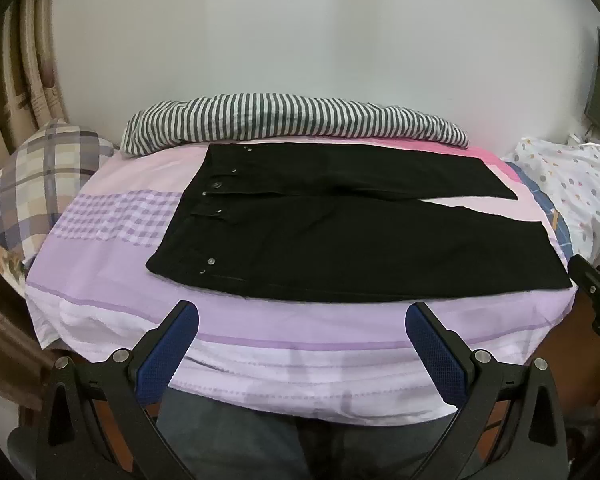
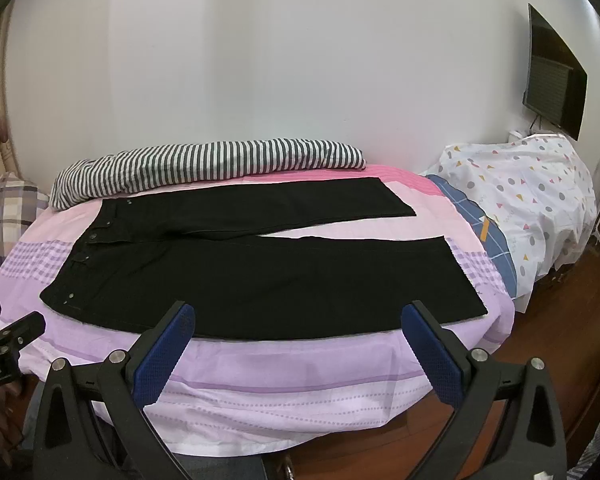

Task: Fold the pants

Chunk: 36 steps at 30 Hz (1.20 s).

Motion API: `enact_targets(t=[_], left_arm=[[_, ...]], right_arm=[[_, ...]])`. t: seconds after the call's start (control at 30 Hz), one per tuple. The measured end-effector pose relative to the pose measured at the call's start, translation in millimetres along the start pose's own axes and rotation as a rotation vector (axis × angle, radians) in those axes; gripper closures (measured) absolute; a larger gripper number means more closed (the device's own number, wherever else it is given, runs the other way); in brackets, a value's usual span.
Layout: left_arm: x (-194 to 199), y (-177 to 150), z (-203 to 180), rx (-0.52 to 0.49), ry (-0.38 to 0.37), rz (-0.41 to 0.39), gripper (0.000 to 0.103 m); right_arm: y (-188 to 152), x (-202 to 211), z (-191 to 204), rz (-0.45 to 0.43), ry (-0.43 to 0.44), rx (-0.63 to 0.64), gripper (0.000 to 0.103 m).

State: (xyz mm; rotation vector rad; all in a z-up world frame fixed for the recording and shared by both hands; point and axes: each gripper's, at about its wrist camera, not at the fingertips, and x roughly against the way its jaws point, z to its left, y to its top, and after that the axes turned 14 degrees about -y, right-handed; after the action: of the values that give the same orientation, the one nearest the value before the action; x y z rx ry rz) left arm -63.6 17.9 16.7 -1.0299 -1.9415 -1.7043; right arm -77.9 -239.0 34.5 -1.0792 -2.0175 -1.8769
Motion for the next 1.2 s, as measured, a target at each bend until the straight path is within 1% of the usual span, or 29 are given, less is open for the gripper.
enact_targets(t=[0.2,0.37,1.2], left_arm=[[0.5,-2.4,-3.9,-0.026,-0.027,-0.009,0.0],[-0.3,-3.7,-7.7,-0.043,-0.042,-0.011,0.0],[-6.9,-6.8,-8.5,-0.046,-0.06,-0.007,0.0]], right_arm=[[-1.3,-0.9,1.0,-0.004,-0.01,-0.006,0.001],[-5.0,-2.7,-0.6,-0.007,-0.035,-0.005,0.001],[-7.8,-11.4,-8.9,0.009,-0.061,-0.013,0.001]])
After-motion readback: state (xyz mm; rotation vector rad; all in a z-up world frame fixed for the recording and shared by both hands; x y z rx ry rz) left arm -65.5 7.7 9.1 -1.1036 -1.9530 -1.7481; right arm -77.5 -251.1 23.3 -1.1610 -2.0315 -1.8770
